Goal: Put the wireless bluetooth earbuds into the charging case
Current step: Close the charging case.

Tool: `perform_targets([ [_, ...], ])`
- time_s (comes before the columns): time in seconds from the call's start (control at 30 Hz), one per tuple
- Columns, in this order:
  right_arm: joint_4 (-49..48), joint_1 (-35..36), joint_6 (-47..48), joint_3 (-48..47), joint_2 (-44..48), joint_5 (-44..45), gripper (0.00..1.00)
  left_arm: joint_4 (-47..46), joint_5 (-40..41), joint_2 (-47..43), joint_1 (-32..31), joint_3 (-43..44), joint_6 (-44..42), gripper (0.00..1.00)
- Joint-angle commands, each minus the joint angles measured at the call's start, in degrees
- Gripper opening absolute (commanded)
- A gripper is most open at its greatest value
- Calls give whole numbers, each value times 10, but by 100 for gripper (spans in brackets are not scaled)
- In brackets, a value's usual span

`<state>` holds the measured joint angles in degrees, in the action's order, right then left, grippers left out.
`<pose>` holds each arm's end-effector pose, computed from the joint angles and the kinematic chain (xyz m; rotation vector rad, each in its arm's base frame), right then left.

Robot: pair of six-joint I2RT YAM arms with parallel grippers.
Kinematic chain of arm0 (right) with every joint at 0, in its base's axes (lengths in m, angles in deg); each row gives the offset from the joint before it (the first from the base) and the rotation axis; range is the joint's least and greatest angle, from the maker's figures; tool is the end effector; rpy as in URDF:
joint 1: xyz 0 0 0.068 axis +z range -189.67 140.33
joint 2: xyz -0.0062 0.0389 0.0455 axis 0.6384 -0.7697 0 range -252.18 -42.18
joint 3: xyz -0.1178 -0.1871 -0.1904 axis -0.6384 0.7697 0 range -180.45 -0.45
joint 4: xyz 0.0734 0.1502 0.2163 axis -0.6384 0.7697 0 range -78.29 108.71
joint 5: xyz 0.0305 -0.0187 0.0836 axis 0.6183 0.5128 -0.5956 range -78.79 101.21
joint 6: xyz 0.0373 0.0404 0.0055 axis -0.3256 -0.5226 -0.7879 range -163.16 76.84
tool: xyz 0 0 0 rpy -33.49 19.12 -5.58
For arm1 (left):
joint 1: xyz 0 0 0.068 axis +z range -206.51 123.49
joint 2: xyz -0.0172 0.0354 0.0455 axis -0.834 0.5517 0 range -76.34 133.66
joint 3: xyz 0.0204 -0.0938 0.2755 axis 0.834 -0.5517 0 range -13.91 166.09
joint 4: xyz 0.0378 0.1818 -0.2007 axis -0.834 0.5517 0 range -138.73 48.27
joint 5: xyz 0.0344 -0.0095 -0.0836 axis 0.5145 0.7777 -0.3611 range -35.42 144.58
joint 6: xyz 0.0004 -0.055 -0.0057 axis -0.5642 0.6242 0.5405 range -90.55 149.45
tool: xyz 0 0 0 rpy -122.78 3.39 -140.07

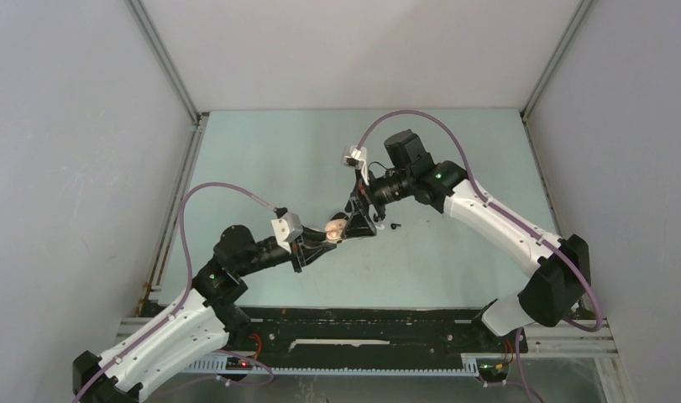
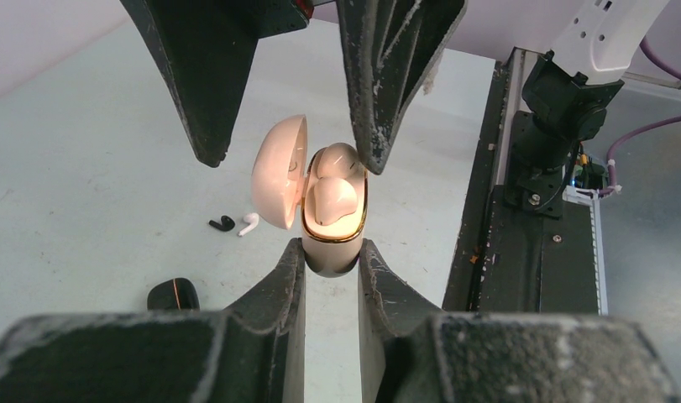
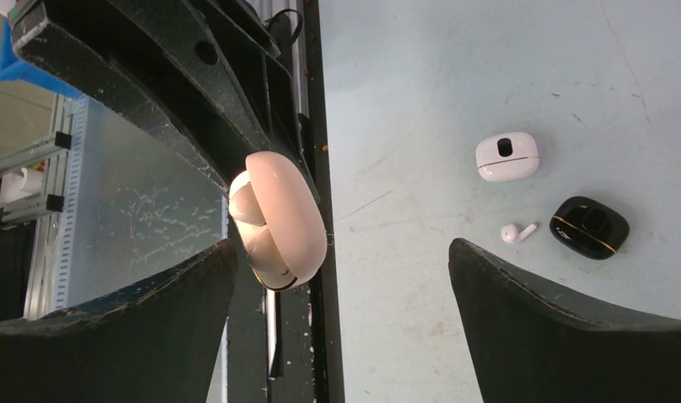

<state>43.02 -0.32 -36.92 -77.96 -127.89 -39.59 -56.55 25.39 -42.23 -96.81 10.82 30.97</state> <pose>0.2429 0.2368 0.3567 -1.3152 1.8493 1.3055 0.1072 -0.1150 0.2867 0.9310 1.4012 -0.9629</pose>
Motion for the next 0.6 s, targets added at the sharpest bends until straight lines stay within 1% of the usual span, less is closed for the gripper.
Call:
perform_targets([
  [0.0, 14, 8, 28, -26, 10, -23, 100, -11, -10, -3, -3, 14, 1, 0],
  [0.13, 27, 3, 38, -33, 24, -77, 100, -8, -8, -4, -3, 15, 0, 0],
  [0.23, 49, -14, 57, -42, 38, -123, 100, -7, -6, -4, -3, 15, -1, 0],
  [0.37, 72, -47, 104, -30, 65, -139, 100, -7, -6, -4, -3, 15, -1, 0],
  [0.5, 43, -88, 105, 16, 98, -153, 100, -7, -7, -2, -3, 15, -1, 0],
  [0.57, 10, -102, 93, 44, 114, -140, 100, -7, -7, -2, -3, 16, 1, 0],
])
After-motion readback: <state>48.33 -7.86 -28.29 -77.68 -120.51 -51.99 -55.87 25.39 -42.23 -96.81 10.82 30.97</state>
